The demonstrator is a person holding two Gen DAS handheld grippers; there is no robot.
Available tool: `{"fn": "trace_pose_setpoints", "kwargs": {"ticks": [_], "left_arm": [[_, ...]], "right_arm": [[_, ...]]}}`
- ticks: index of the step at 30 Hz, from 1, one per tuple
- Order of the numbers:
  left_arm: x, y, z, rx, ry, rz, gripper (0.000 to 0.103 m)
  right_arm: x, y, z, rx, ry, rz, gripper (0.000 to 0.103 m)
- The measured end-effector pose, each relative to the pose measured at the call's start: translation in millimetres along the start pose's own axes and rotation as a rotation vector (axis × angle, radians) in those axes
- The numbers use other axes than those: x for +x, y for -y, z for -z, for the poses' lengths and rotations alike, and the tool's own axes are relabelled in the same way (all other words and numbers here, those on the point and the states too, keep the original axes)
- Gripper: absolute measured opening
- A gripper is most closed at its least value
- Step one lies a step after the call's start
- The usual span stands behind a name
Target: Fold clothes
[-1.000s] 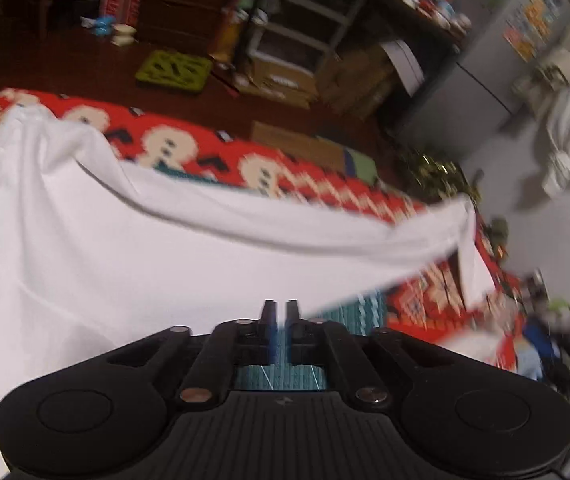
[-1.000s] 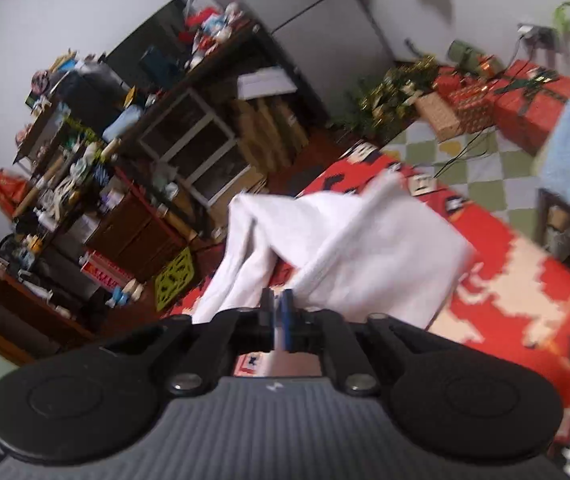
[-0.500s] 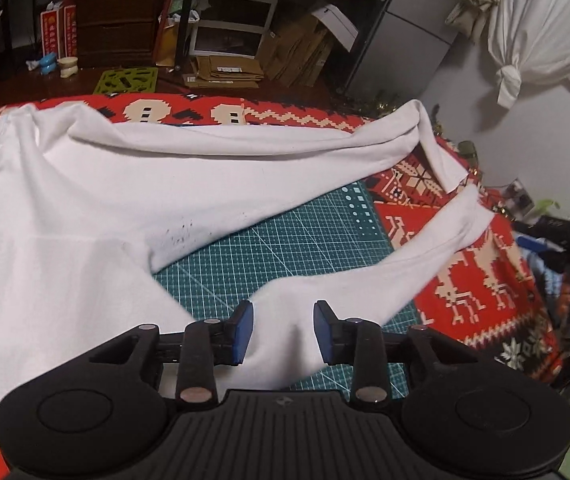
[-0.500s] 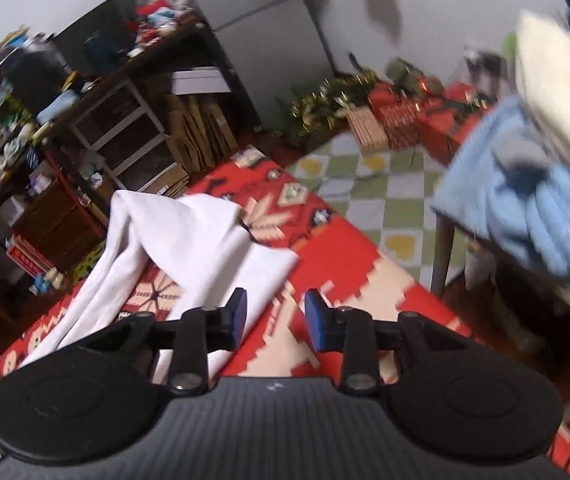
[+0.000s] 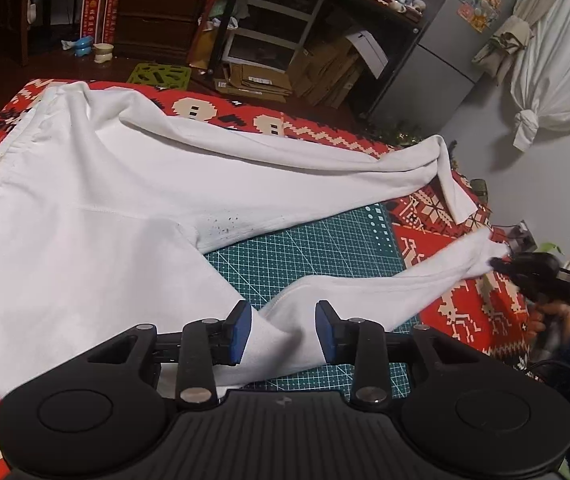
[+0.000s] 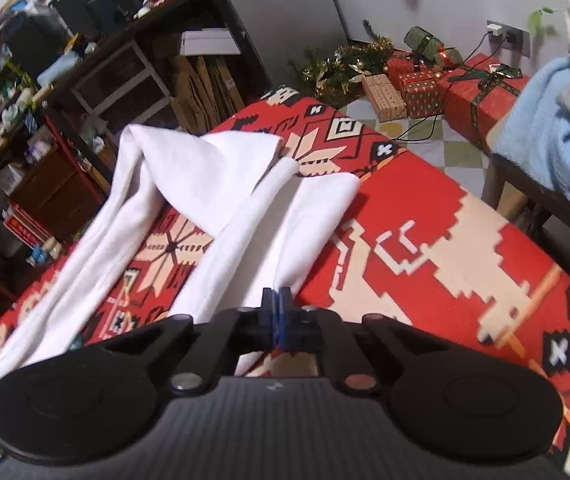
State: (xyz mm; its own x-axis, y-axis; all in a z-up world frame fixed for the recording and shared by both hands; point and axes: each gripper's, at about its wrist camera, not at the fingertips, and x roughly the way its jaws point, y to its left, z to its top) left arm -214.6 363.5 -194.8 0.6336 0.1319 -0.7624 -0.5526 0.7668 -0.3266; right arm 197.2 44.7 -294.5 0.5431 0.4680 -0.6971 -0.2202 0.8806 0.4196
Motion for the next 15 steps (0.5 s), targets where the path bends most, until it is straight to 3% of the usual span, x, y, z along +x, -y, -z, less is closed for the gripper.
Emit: {"fn": "trace_pose_setpoints", "kwargs": {"ticks": [9,12,15], "left_arm": [[11.7,0.3,0.3,0.024,-0.020,0.046,0.035],[13.4,-2.3,1.6,0.021,-0.027,0.054,0.035],[16.2,-7.7,4.6,0.007,-0.038,0.050,0.035]], "right_arm": [[-151.1,60.3,14.6,0.105,0.135,-0.064,0.001],[-193.9,80.4,28.1,0.139,0.147,-0.038,0.001],[-206.1,98.8,45.4,0.124,0.093,0.041,0.001]]}}
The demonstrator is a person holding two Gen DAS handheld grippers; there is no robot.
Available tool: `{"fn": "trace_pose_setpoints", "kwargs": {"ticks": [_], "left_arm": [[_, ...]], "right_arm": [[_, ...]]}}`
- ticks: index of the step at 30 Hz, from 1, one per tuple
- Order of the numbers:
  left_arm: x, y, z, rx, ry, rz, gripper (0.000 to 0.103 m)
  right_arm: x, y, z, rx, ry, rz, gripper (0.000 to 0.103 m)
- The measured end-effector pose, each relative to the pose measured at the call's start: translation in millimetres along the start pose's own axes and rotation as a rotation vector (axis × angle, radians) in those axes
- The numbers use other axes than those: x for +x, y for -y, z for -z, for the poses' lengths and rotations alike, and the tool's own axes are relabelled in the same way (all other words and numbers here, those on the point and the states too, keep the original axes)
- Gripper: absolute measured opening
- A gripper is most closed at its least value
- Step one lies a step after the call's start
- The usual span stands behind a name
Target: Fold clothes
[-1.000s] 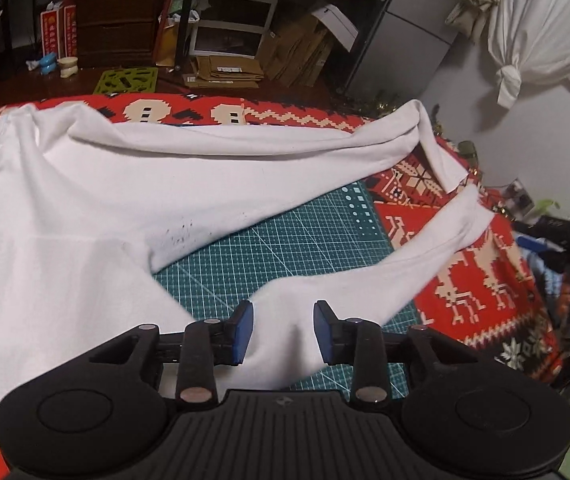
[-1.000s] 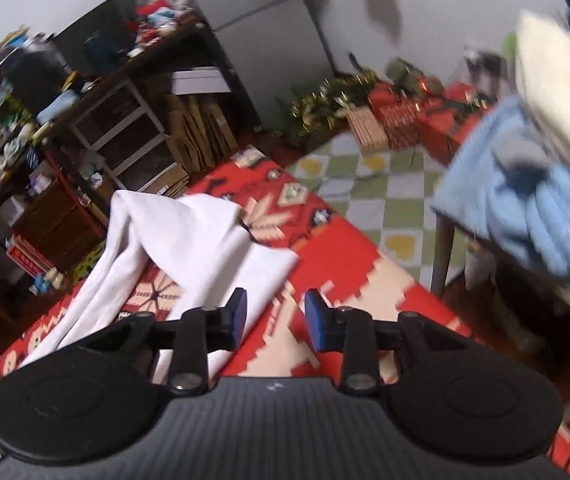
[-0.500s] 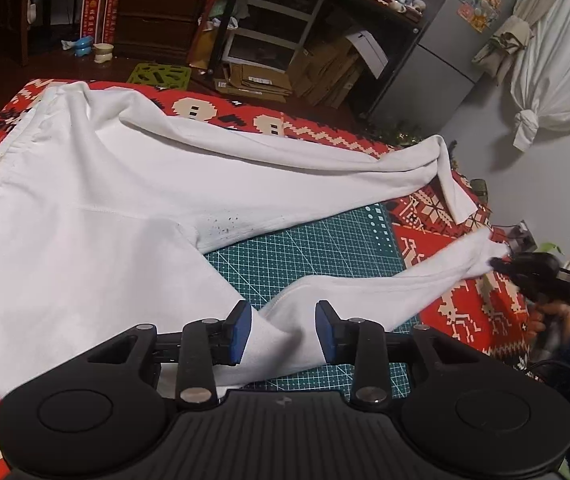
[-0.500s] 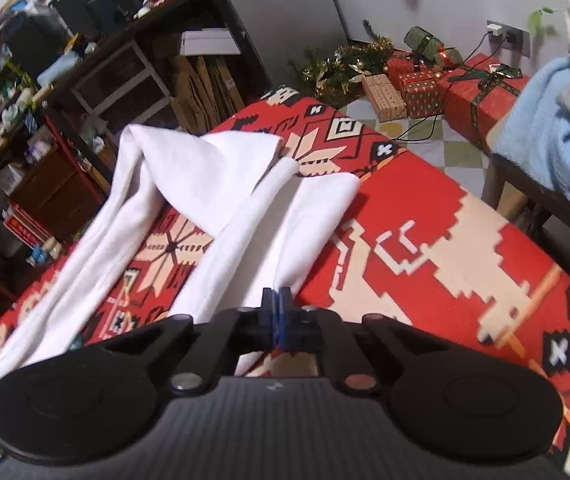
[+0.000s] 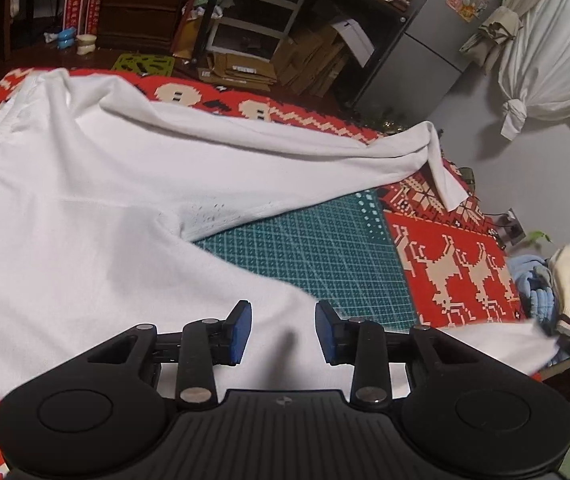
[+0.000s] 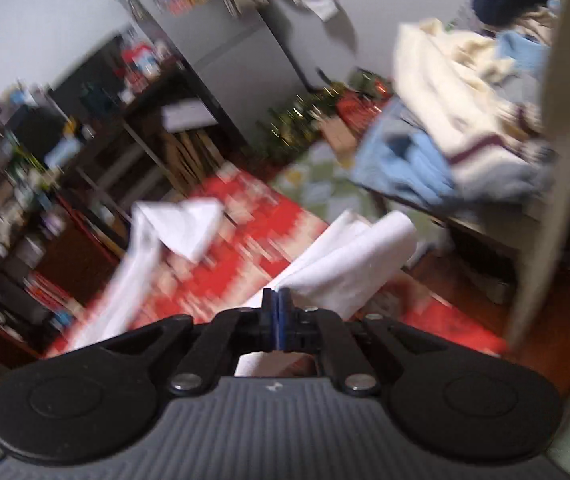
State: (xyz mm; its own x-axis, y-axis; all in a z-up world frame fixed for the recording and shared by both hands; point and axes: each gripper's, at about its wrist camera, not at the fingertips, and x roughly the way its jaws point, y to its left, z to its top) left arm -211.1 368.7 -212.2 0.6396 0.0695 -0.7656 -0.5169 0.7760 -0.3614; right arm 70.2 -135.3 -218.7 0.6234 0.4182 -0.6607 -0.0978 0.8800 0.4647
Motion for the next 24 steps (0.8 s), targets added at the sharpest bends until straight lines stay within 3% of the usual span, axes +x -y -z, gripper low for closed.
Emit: {"fn": "trace_pose_setpoints", "kwargs": {"ticks": [6,8,10,15,19,21,24], "left_arm": [[-8.9,-11.7,8.4,-0.006,0.007,-0.027,0.035],[-15.4,-21.9,11.5,-0.035,0.007,-0.030,0.035],[-21.1,-33.5,15.4,-0.072,0.003,-0.032,0.035],[-28.0,-51.4,22.5,-0.124,0.003,-0.057,0.035],[-26.4,-50.9,20.6,-0.111,0.003,-0.052,0.035],[-21.9,-40.3,15.7,-0.074,0.003,-0.034,0.035],[-11.4,-16.5,6.5,0.006,-0.007,-0.001,0.035]], "right_arm": [[10.5,31.5,33.0,-0.023,-0.076,0.120,0.001],[11.6,37.5,40.2,-0.001,-0.091,0.123,0.002],[10.3,38.4,44.0,0.006,-0.079,0.109,0.002],[-0.8,41.8,34.4,-0.002,-0.055,0.169,0.008],[-2.6,33.1,20.2,-0.098,-0.013,0.141,0.013],[-3.2,28.3,12.9,-0.150,0.009,0.123,0.022],[14.6,3.5,8.6,-0.255,-0.034,0.026,0.023]]}}
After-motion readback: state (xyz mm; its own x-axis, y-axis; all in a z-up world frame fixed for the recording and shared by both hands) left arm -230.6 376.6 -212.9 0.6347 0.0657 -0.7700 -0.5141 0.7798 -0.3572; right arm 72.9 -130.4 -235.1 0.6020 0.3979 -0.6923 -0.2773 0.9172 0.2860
